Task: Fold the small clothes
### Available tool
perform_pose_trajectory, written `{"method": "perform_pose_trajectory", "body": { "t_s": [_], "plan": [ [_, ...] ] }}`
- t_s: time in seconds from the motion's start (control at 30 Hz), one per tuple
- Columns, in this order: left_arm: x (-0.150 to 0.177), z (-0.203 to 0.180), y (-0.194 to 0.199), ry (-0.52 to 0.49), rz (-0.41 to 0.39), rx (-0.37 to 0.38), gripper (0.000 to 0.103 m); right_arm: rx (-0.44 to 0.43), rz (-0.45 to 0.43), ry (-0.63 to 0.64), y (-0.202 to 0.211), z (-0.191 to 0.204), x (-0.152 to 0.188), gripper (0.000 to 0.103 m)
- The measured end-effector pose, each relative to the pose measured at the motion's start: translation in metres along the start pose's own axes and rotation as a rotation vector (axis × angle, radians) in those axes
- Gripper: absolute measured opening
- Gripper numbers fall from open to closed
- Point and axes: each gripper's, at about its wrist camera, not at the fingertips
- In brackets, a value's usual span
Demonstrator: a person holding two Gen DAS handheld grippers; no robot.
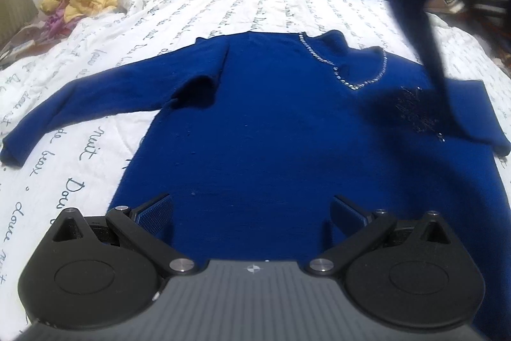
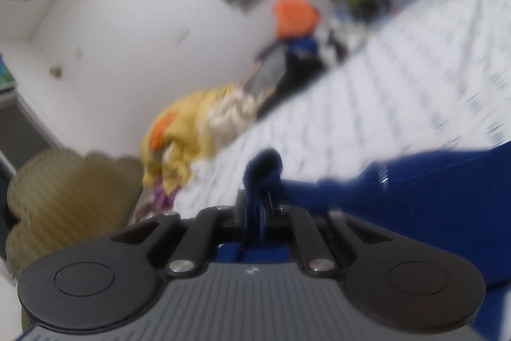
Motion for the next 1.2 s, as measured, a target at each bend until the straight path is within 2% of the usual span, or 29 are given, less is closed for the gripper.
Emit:
{"method": "perform_pose_trajectory", "body": {
  "t_s": [0.33,0.53,0.7,0.77,0.87,0.9,0.93,0.97,1.0,1.03,1.2],
  "plan": [
    [0.0,0.016,-0.006,0.043,0.025,-0.013,0.103,0.0,0.156,-0.004,-0.102,0.005,0.026,0.007],
    [0.003,0.02,-0.008,0.057,0.037,-0.014,0.103,0.023,0.203,0.001,-0.138,0.005,0.035,0.007],
    [0.004,0.022,-0.01,0.064,0.045,-0.014,0.103,0.009,0.246,-0.001,-0.157,0.007,0.047,0.007],
    [0.004,0.023,-0.01,0.064,0.044,-0.015,0.103,0.01,0.282,0.009,-0.166,0.007,0.053,0.009],
    [0.004,0.025,-0.008,0.068,0.039,-0.018,0.103,0.053,0.321,0.004,-0.176,0.0,0.061,0.012],
    [0.003,0.026,-0.009,0.07,0.039,-0.02,0.103,0.058,0.333,-0.014,-0.179,-0.005,0.063,0.021],
    [0.003,0.027,-0.009,0.073,0.04,-0.022,0.103,0.06,0.344,-0.036,-0.18,-0.01,0.064,0.041],
    [0.003,0.028,-0.009,0.074,0.039,-0.025,0.103,0.057,0.348,-0.058,-0.179,-0.014,0.065,0.055],
    [0.003,0.03,-0.01,0.076,0.039,-0.028,0.103,0.036,0.338,-0.07,-0.175,-0.017,0.066,0.078],
    [0.003,0.031,-0.01,0.077,0.04,-0.033,0.103,0.004,0.324,-0.069,-0.169,-0.018,0.065,0.083],
    [0.003,0.036,-0.014,0.102,0.049,-0.049,0.103,-0.052,0.271,-0.033,-0.138,-0.017,0.056,0.082]
  ]
}}
Point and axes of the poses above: each gripper's, at about its wrist camera, not at the fingertips, and y roughly against the way its jaws point, z to its left, x to its underside, and after that the axes turned 9 degrees about -x, right-handed
